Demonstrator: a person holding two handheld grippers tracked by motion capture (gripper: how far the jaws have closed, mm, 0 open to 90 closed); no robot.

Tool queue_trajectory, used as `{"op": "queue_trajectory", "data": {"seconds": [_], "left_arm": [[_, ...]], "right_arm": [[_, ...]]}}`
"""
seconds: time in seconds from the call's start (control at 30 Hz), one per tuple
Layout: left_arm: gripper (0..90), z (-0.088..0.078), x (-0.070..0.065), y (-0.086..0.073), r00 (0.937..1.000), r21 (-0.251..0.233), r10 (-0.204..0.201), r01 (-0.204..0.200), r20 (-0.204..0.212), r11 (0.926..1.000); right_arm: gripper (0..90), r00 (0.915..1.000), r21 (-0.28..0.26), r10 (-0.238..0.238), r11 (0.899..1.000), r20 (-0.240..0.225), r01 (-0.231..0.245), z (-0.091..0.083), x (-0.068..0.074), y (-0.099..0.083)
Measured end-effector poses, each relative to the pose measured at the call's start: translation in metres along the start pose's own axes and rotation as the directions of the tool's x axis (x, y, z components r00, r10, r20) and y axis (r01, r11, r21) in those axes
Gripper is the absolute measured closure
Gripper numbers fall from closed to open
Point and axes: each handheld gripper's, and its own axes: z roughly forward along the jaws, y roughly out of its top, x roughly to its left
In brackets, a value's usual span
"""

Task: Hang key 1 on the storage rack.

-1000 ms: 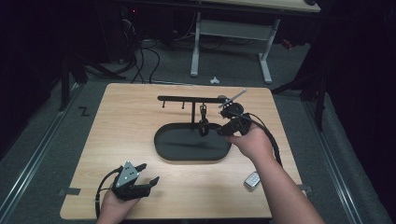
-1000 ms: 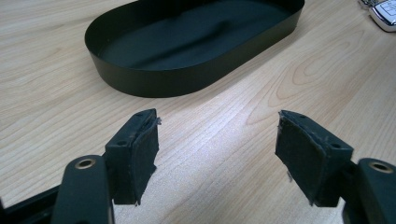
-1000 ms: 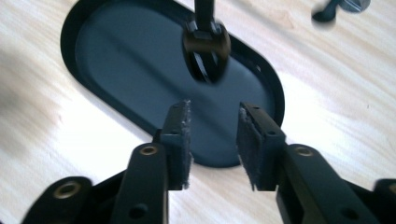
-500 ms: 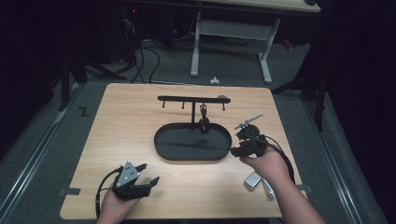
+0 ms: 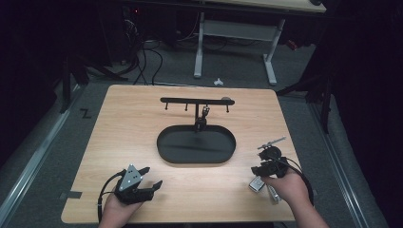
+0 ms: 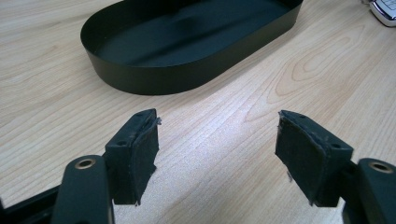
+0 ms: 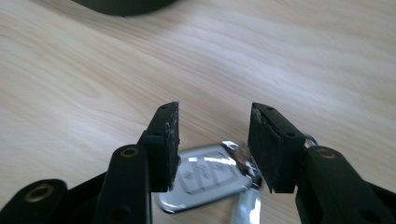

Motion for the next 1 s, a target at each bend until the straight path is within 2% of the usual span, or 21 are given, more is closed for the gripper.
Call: {"op": "queue_trajectory", "data": {"seconds": [0.2,0.33,0.53,0.7,1.0], "left_arm": [[30.5,0.001,0.000,0.000,1.0000,0.002,0.002,-0.002,0.000,1.0000],[30.5,0.001,-0.001,0.000,1.0000,0.003,0.004,-0.004,0.000,1.0000],[30.5,0.001,-0.001,0.000,1.0000,0.004,0.007,-0.007,-0.002,1.0000],[30.6,0.001,-0.001,0.000,1.0000,0.008,0.008,-0.008,-0.002,0.9999],[30.5,0.000,0.000,-0.001,1.0000,0.004,0.006,-0.006,-0.005,1.0000]], "right_arm": [[75.3,0.9956,0.046,0.083,0.995,0.043,-0.085,0.006,-0.028,-0.018],[88.2,0.9923,0.082,0.111,0.990,0.055,-0.115,0.012,-0.043,-0.029],[90.0,0.9902,0.130,0.124,0.983,0.064,-0.132,0.027,-0.054,-0.035],[90.0,0.9917,0.137,0.113,0.983,0.061,-0.121,0.030,-0.055,-0.026],[89.9,0.9959,0.132,0.054,0.989,0.073,-0.063,0.044,-0.037,0.008]]}}
